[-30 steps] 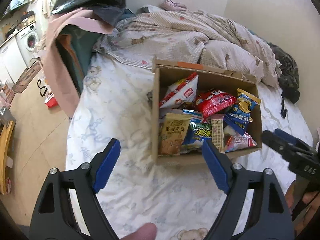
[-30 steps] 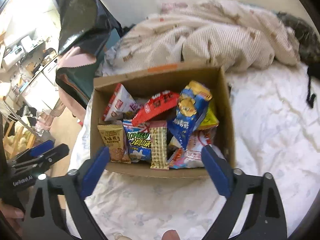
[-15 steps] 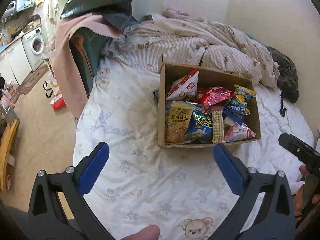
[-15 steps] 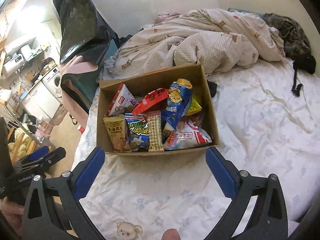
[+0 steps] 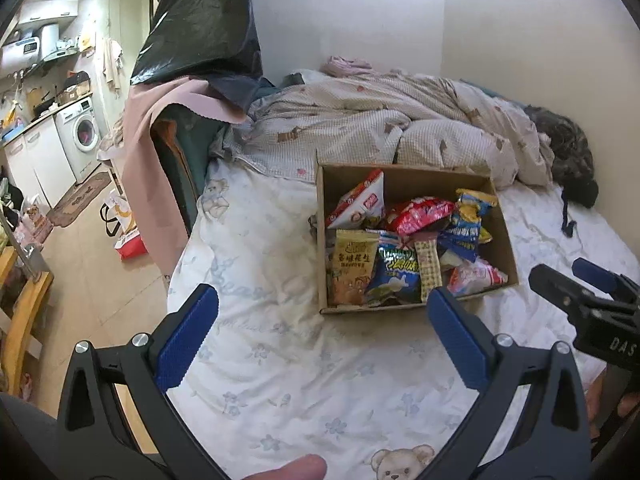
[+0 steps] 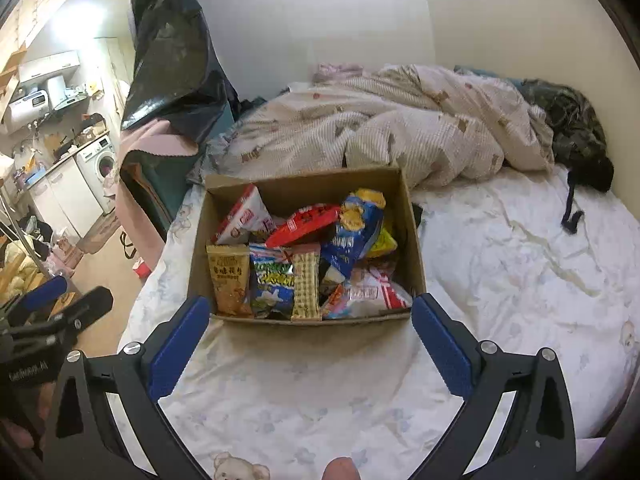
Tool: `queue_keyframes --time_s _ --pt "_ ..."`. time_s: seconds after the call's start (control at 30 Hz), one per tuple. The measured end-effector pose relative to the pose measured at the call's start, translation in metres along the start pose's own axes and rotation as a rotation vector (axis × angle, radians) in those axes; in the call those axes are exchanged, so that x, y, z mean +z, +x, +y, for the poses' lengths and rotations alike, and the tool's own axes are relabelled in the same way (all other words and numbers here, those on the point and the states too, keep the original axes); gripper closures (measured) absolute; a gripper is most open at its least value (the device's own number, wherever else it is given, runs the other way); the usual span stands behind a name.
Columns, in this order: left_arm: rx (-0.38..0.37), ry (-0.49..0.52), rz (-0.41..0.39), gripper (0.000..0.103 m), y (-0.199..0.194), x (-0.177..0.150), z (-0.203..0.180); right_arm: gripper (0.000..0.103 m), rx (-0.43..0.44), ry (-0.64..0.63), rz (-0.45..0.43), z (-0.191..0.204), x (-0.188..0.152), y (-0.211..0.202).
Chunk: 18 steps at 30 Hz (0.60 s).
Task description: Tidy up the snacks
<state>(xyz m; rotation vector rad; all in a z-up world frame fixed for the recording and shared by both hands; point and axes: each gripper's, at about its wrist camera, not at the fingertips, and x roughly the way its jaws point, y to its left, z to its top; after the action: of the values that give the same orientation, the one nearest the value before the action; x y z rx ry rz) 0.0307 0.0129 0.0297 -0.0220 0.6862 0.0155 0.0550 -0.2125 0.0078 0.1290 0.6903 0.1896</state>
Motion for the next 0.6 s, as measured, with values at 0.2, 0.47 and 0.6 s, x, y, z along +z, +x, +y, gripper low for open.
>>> queue_keyframes --time_s 0.2,0.47,0.6 --pt "-0.028 -0.054 0.042 0.000 0.0071 -0.0008 0.0044 0.000 -0.020 0.011 0.032 -0.0028 -0.0026 0.0092" --pt "-0.029 -0.068 0.043 0.000 0.0065 -0.0006 0.0079 0.000 -0.041 -0.019 0.025 0.0020 -0.0037 0.0080" --pt "-0.031 -0.067 0.042 0.000 0.0067 -0.0002 0.0070 0.000 -0.042 -0.024 0.025 0.0030 -0.0042 0.0076"
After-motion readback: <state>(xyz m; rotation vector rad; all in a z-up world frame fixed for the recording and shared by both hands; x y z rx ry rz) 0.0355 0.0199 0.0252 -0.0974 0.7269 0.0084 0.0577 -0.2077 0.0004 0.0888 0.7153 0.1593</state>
